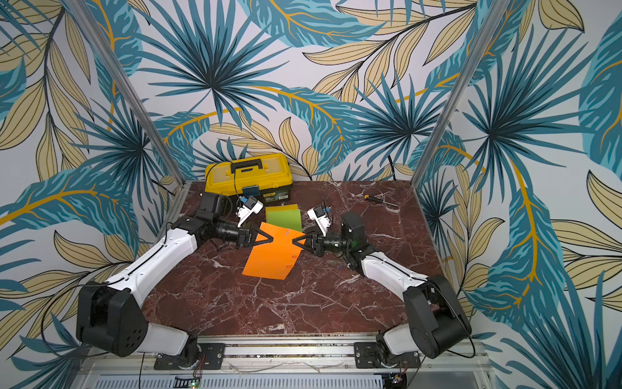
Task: Unclip the paperclips from the documents
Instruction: Adjust the document.
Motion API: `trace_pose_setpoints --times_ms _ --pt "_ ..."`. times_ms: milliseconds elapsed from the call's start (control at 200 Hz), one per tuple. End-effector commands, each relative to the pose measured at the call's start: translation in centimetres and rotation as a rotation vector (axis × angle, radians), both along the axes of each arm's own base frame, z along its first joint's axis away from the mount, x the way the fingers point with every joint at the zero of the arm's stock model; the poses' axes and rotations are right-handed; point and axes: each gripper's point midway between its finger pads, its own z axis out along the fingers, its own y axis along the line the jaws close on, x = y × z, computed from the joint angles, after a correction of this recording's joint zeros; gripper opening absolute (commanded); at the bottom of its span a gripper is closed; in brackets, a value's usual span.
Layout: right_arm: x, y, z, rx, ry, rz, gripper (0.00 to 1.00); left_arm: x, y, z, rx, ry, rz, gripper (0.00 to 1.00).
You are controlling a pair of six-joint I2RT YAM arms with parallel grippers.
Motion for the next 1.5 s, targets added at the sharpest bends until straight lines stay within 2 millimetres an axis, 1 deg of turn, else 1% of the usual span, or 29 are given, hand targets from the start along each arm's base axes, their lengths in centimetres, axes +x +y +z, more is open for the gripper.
trace_pose_setpoints --times_ms 0,65,170,200,300,350,436,601,656,731,841,881,931,1021,1147,1327,1492 --pt "-0.7 0.2 0.7 -0.004 -0.003 0.033 0.07 -0.1 0.2 0.2 -0.013 -0.002 -0.005 0.0" --pt "-0.7 0.2 0.5 -0.017 0.008 0.039 0.04 -0.1 0.2 0.1 -0.009 0.0 -0.002 0.0" --pt "-0.8 0.3 0.4 -0.038 0.012 0.048 0.02 0.0 0.3 -0.3 0.002 0.006 0.007 0.0" --pt "-0.8 0.3 0.4 -0.044 0.012 0.05 0.02 0.0 0.3 -0.4 0.005 0.012 0.011 0.03" --pt "-0.9 0.4 0.4 -0.057 0.009 0.058 0.02 0.1 0.2 -0.5 0.003 0.035 0.01 0.18" --pt "-0.9 0.6 0.4 -0.06 0.008 0.062 0.02 0.2 0.1 -0.4 -0.001 0.038 0.007 0.22" --pt "-1.0 0.9 0.5 -0.065 0.004 0.074 0.02 0.2 -0.2 -0.2 -0.002 0.036 0.0 0.26" --pt "-0.9 1.3 0.8 -0.069 -0.005 0.079 0.02 0.4 -0.8 -0.1 0.0 0.04 -0.015 0.27" --pt "-1.0 1.3 0.9 -0.069 -0.008 0.081 0.02 0.4 -1.1 -0.3 0.004 0.046 -0.021 0.25" --pt "-1.1 1.4 0.9 -0.071 -0.01 0.081 0.02 0.3 -1.3 -0.7 0.011 0.051 -0.024 0.2" --pt "-1.2 1.3 0.6 -0.085 -0.005 0.08 0.03 0.3 -1.3 -0.9 0.02 0.051 -0.018 0.09" --pt "-1.3 1.2 0.4 -0.096 -0.001 0.079 0.05 0.3 -1.2 -1.0 0.024 0.049 -0.015 0.05" --pt "-1.4 1.1 0.1 -0.123 0.002 0.074 0.13 0.3 -1.2 -1.0 0.028 0.044 -0.011 0.0" --pt "-1.5 0.5 -0.5 -0.193 -0.009 0.062 0.28 0.1 -1.1 -1.3 0.035 0.042 -0.007 0.0" --pt "-1.6 -0.5 -0.5 -0.283 -0.028 0.058 0.4 -0.3 -1.0 -1.8 0.039 0.051 -0.009 0.0" --pt "-1.5 -1.6 -0.2 -0.406 -0.069 0.074 0.48 -0.8 -1.0 -2.6 0.041 0.075 -0.018 0.0" --pt "-0.9 -1.2 0.5 -0.433 -0.094 0.113 0.5 -1.3 -1.3 -3.3 0.048 0.093 -0.032 0.0"
